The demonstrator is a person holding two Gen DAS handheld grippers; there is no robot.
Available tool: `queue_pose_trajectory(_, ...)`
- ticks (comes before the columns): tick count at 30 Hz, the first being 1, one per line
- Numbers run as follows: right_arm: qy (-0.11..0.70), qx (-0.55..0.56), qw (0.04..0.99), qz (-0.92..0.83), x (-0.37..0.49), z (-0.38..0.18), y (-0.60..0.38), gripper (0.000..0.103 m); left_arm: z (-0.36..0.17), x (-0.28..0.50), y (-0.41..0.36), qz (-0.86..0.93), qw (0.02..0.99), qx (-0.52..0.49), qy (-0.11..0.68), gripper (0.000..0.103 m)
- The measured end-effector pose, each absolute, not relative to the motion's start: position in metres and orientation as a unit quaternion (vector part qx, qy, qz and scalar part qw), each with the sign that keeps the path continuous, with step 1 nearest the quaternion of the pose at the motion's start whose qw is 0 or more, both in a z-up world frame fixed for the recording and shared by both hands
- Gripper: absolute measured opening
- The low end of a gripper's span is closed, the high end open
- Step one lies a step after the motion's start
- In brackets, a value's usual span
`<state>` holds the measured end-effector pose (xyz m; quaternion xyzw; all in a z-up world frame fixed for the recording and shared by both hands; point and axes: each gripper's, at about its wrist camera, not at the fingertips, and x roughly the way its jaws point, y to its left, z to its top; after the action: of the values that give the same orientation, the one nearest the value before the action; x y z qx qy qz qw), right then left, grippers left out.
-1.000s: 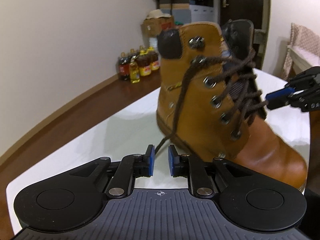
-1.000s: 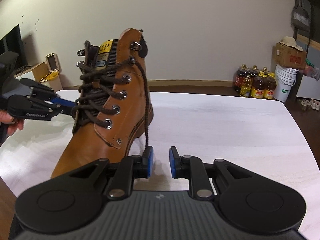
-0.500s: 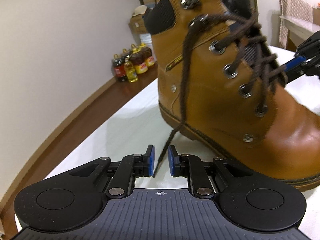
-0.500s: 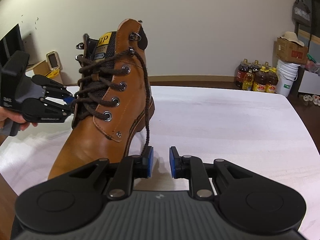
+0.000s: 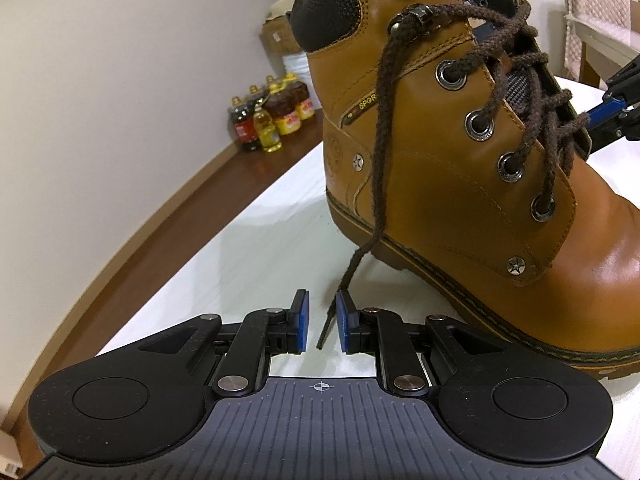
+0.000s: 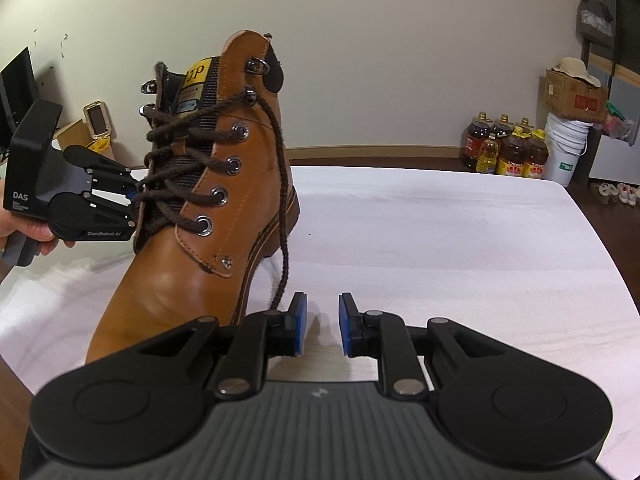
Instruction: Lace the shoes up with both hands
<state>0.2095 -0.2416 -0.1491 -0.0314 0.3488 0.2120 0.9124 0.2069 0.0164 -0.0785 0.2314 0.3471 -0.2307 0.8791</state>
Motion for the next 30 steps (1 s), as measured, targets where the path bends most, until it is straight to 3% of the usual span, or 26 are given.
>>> queue_pose_trajectory(12, 0.281, -0.041, 0.930, 0.232, 0.206, -0.127, -0.240, 0.021, -0.027, 0.188, 0.021, -0.303, 0.902, 0.189, 0.242, 0.016)
queue_pose_trajectory(20, 0.257, -0.046, 0.932, 0.253, 0.215, -0.121, -0.241, 0.025, -0.021, 0.189, 0.022, -0.310, 0.905, 0.199, 0.213, 0.016)
queue_pose_trajectory(30, 0.248, -0.051, 0.932, 0.260, 0.222, -0.120, -0.244, 0.026, -0.020, 0.170, -0.005, -0.364, 0.859, 0.330, 0.142, 0.016)
